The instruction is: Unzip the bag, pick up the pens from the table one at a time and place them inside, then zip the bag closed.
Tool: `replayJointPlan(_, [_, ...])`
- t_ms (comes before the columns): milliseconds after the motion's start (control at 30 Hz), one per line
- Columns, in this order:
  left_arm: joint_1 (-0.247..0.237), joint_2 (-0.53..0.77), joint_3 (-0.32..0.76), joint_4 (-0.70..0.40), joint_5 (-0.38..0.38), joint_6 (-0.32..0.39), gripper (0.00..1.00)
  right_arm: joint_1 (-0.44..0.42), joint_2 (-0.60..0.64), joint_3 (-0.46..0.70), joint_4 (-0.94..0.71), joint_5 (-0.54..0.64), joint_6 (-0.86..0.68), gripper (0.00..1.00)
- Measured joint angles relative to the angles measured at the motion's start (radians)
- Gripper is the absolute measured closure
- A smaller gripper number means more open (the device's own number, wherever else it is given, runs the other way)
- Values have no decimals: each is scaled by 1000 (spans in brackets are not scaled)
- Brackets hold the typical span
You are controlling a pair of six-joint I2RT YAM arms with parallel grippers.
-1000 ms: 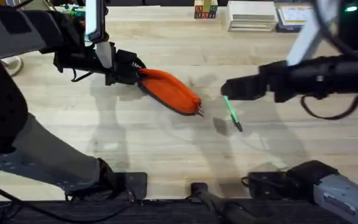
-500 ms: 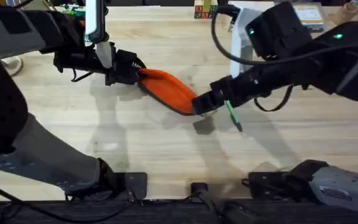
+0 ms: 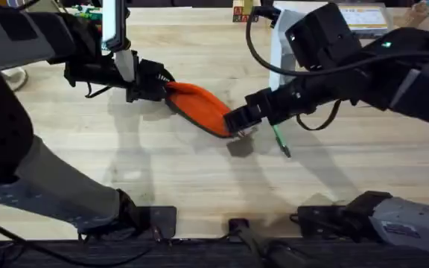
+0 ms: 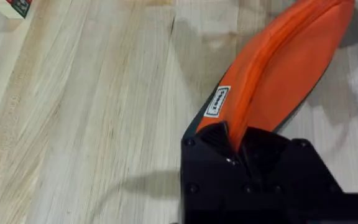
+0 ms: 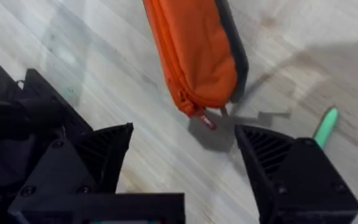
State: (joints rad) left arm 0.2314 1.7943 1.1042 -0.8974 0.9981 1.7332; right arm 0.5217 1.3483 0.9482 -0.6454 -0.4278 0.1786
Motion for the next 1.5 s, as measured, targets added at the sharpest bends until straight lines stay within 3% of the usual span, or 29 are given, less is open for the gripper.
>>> replayJointPlan(667, [0,0,0,0,0,0,958,52,136,1,98,-7,20,5])
replayJointPlan(767, [0,0,0,0,0,0,958,54,145,1,113,-7,23,53])
replayJointPlan(1000, [0,0,0,1,0,0,958,54,145,1,118,7,27,376])
replayJointPlan(1067, [1,0,0,4,0,0,958,54,145,1,115,16,48,613])
replayJointPlan(1200, [1,0,0,5,0,0,958,54,145,1,119,15,57,742])
replayJointPlan(1500, [1,0,0,7,0,0,958,54,145,1,121,-4,61,929])
